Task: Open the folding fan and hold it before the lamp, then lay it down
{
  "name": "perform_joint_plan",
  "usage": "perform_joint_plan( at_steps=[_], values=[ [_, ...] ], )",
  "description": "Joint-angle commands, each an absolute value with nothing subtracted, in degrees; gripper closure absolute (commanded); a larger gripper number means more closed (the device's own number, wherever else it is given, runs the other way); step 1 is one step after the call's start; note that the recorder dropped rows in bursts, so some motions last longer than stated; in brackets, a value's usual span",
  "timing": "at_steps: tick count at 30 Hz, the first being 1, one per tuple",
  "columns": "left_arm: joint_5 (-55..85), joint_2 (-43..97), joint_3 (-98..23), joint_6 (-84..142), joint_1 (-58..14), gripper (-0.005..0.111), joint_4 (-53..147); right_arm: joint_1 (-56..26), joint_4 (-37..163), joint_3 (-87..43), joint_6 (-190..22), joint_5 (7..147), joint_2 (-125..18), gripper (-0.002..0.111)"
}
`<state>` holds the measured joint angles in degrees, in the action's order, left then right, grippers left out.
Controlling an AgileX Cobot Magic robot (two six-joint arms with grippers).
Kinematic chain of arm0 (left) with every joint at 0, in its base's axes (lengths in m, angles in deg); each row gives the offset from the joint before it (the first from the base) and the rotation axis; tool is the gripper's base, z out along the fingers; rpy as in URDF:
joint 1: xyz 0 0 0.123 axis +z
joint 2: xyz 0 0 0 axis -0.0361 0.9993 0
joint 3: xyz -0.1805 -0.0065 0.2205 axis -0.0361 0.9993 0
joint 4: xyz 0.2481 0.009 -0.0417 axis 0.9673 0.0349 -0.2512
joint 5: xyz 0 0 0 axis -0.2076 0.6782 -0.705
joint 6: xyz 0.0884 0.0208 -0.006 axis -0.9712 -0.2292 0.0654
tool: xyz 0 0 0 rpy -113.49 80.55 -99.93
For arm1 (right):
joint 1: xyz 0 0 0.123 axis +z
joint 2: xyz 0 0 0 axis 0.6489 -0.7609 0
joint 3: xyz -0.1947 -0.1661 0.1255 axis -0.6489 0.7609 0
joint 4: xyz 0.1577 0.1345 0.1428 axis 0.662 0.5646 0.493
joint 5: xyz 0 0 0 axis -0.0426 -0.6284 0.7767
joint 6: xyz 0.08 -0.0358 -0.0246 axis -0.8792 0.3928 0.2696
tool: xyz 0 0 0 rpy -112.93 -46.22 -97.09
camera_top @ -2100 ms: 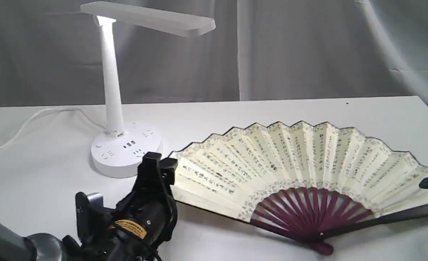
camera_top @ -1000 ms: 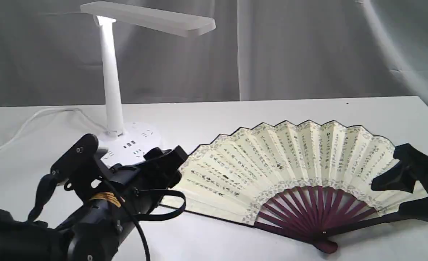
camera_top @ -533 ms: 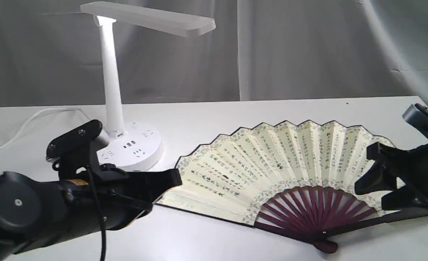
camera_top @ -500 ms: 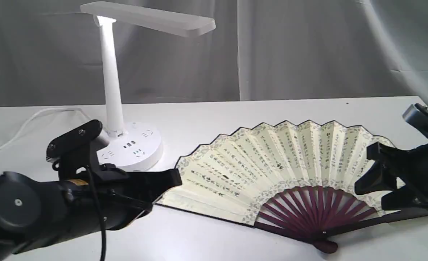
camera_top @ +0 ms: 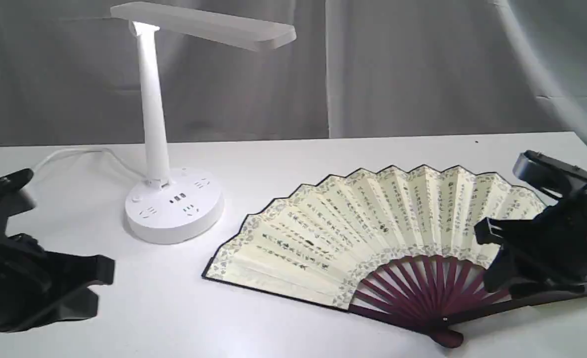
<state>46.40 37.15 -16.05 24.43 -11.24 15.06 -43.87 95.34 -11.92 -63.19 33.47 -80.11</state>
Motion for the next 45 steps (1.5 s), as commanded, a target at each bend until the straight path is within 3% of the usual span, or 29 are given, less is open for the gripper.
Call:
perform_joint_plan(
  at_steps=[1,4,10,19,24,33,40,45],
  values=[
    [49.4,36.5,-16.3,29.4,-7.4,0.107,24.2,-42.5,86.7,-14.8,-68.5,30.7,-75.9,0.086],
    [50.9,36.5,-16.3,33.5,-4.0,0.107,31.8,-39.8,77.5,-16.8,-74.9,28.4,-72.2,0.091],
    [50.5,36.5,-16.3,39.3,-2.7,0.107,42.0,-36.4,61.1,-16.9,-84.8,26.4,-68.4,0.091],
    [47.8,36.5,-16.3,38.9,-2.8,0.107,41.3,-36.5,63.2,-10.8,-84.8,29.5,-67.6,0.092],
    [50.5,36.5,-18.0,35.8,-5.8,0.107,41.6,-36.5,62.7,-8.7,-84.8,28.4,-65.8,0.108],
    [54.5,35.8,-20.9,35.9,-6.7,0.107,41.4,-36.9,62.1,-4.1,-84.4,31.4,-59.9,0.108],
    [54.5,33.6,-20.9,35.9,-6.7,0.107,41.7,-48.0,72.9,-2.1,-77.9,33.2,-59.9,0.108],
    [54.5,32.6,-20.9,35.7,-6.7,0.107,41.7,-46.9,69.8,-2.1,-76.5,33.9,-59.7,0.108]
  ],
)
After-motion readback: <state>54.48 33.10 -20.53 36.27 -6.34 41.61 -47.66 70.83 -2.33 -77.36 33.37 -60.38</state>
